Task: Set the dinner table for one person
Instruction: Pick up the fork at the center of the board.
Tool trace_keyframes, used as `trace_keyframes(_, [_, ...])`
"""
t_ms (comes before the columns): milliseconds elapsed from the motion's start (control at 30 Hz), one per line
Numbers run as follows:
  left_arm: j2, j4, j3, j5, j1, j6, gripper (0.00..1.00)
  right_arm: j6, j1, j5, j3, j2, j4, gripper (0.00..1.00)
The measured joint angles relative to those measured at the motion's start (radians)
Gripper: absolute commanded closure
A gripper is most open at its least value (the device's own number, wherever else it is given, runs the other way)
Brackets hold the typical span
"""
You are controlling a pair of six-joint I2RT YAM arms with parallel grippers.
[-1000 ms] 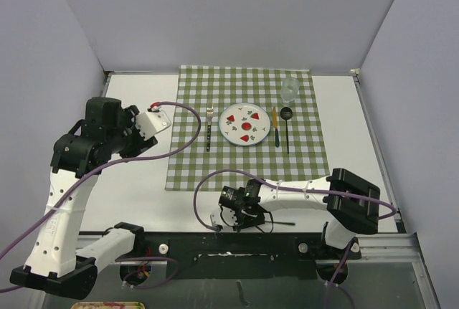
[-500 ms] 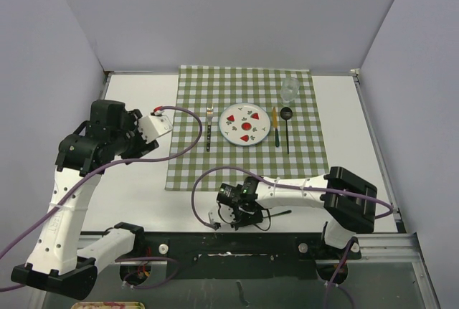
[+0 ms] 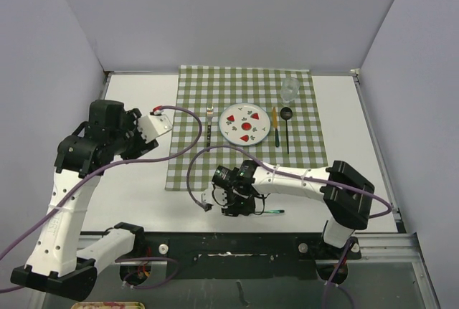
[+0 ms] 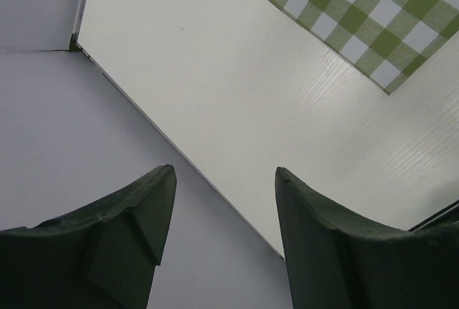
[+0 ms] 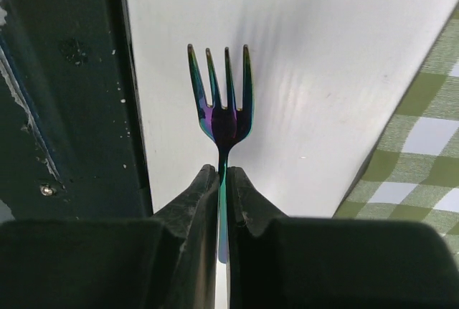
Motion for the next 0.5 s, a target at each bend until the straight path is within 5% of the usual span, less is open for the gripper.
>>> trace_keyframes(500, [-0.050, 0.186, -0.005, -0.157, 0.000, -0.012, 0.46, 0.125, -0.092, 0.003, 0.328, 0.124, -0.141, 1.00])
